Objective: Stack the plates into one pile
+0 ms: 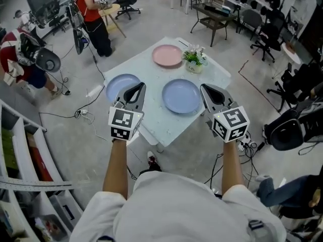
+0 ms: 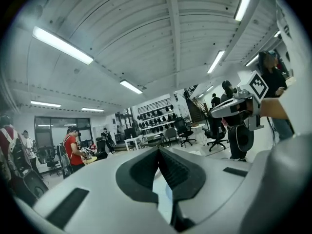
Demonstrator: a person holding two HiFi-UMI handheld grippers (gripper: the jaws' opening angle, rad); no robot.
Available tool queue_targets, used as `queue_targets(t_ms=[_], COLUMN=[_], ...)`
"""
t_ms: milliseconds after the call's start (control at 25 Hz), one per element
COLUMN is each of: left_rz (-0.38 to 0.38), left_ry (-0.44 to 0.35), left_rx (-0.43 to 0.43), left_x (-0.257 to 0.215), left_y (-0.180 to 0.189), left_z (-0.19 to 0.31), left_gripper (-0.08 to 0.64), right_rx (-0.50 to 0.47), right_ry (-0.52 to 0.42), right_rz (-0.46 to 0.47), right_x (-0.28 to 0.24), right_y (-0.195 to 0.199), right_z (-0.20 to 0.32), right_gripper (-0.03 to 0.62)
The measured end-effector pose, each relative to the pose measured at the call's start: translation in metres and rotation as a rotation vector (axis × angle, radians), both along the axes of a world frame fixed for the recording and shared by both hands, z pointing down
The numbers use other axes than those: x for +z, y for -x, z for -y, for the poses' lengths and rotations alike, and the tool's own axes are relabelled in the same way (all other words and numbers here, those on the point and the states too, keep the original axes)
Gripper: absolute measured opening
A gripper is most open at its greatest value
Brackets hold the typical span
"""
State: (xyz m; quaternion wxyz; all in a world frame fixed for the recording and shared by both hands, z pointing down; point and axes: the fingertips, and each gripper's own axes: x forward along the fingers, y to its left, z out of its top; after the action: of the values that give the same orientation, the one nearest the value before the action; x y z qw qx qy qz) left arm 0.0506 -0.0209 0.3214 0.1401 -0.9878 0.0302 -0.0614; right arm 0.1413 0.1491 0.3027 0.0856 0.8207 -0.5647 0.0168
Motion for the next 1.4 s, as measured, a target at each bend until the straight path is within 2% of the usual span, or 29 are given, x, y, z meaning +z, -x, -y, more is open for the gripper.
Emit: queue_targets(t_ms=[400,680,960,1080,1280,1400], left_rz=[0.021,0.073,0.151,0.170,0.269,0.358], left_ry=[0.008,0.064,0.139,0.204,0.249,0.276], left_rx=[0.045,0.066,0.132,0.168,0.163,0.154], left_x=[0.004,0.037,0.085,0.107,0.157,0.194], left_y=[-0.073,-0.111,-0.162,-0.185,-0.227,-0.245], left_z=[0.110,0.155,0.139,0.124,0.106,0.097], left_gripper=[0.017,0.017,0.017,0.017,0.022,0.098], right_rx=[0.017,0.067,0.104,0.109,0.076,0.062], right_ry=[0.016,0.026,0.065,0.080,0.127,0.152], right_rz=[0.023,0.070,0.129,0.159,0.240,0.291], right_x=[-0.001,0.026,0.058,0.072,0.111,0.135], right_y=[-0.052,-0.080,-0.125,-0.148,-0.177,-0.187], right_z=[0.106,0.141,0.133,0.127,0.117,0.111], right_gripper=[0.012,0.012,0.014,0.014,0.014,0.014])
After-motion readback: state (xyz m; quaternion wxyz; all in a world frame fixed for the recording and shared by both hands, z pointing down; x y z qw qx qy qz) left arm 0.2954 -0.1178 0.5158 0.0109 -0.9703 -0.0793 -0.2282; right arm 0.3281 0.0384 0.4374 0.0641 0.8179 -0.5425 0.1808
